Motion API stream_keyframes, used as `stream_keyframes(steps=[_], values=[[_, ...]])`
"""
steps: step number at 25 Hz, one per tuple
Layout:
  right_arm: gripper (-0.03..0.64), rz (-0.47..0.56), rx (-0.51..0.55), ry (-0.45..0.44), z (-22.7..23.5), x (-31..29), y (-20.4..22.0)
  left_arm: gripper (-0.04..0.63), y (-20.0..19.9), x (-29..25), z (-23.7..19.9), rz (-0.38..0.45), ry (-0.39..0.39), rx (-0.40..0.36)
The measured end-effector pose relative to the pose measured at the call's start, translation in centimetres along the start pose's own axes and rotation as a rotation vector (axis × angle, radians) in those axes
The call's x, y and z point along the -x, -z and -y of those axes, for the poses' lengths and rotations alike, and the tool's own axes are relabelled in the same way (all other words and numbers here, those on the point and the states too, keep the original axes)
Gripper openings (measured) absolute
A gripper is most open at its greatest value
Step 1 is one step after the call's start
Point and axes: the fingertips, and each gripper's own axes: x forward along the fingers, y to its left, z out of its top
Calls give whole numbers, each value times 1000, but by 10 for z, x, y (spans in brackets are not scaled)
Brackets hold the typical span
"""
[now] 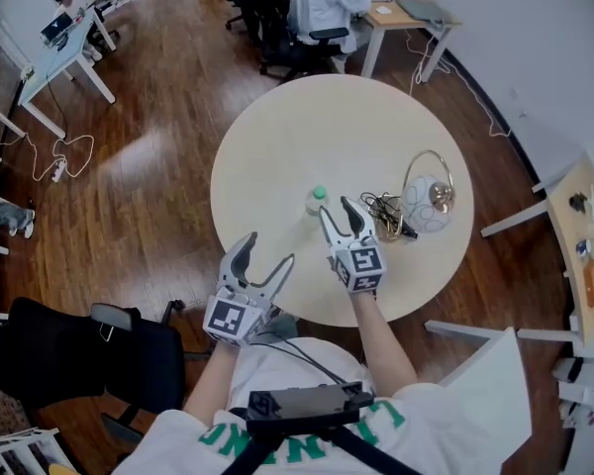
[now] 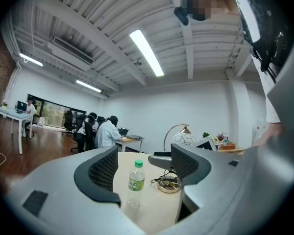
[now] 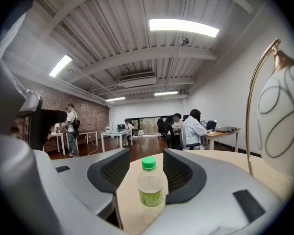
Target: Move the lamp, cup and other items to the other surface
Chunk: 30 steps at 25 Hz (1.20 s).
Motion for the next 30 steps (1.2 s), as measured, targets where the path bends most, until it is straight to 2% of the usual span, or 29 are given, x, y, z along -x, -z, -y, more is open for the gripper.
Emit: stream_keyframes(steps=[2,4,9,13,16,19,21,25,30], values=[[238,32,-7,2,-2,21,-12,324,3,0,8,-3,10,-28],[238,62,-8,26,1,46,-22,322,-3,-3,27,7,47,-15],[238,149,-5,126,15,123,-48,322,-15,-16,90,17,212,18],[238,147,92,310,46,205,-74,319,-3,-41,142,-13,350,-28],[238,192,50,428,73,271,-79,316,4,-58,190,-20,461,-55],[238,221,32,595,105,342,-64,316,-8,-69,254,-26,614,-11],[238,216,4,702,117,388,-56,316,-10,-77,290,-32,704,-12],[238,229,-69,851,123,468,-41,316,4,-87,337,-9,811,-85],[236,245,-161,978,111,547,-10,316,20,-79,395,-54,935,-44]])
